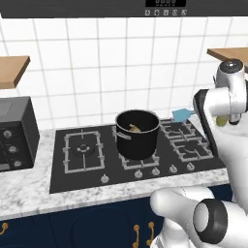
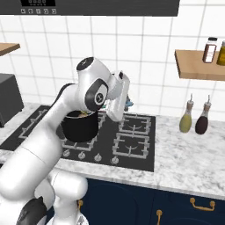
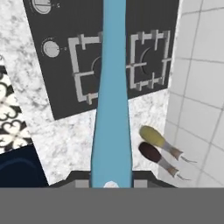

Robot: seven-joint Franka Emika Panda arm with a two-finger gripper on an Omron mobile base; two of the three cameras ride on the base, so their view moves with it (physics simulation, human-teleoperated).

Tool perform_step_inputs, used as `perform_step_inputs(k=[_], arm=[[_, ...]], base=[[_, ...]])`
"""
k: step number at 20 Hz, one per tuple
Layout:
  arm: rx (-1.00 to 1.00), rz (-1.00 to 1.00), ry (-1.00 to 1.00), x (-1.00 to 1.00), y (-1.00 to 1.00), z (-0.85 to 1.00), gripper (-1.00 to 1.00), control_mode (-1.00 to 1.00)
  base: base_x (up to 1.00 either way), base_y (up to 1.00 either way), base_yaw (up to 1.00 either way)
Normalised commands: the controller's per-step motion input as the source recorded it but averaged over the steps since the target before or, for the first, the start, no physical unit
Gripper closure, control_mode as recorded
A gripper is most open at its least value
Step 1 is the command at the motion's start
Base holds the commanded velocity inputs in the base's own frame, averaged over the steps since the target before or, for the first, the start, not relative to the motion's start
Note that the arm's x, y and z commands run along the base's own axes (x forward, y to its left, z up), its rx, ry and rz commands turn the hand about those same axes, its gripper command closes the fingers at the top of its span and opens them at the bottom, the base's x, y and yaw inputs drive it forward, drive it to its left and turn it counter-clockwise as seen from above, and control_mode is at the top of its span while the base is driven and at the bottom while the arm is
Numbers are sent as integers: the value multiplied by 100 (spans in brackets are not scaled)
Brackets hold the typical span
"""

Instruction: Put the garlic and onion in the pot. Retrieve the spatula and lightly stir the vegetables in the pot.

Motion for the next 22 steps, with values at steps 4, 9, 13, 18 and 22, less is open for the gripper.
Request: perform_step_inputs(k=[4,9,13,18,22], arm=[[-31,9,25,15,90,100,100,-100],[-38,0,45,73,77,49,100,-100],[-31,0,34,83,34,5,100,-100],[-26,-4,16,64,46,0,100,-100],[-24,-6,7,29,73,-5,100,-100]], base=[[0,0,0],[0,0,0],[0,0,0],[0,0,0],[0,0,0]])
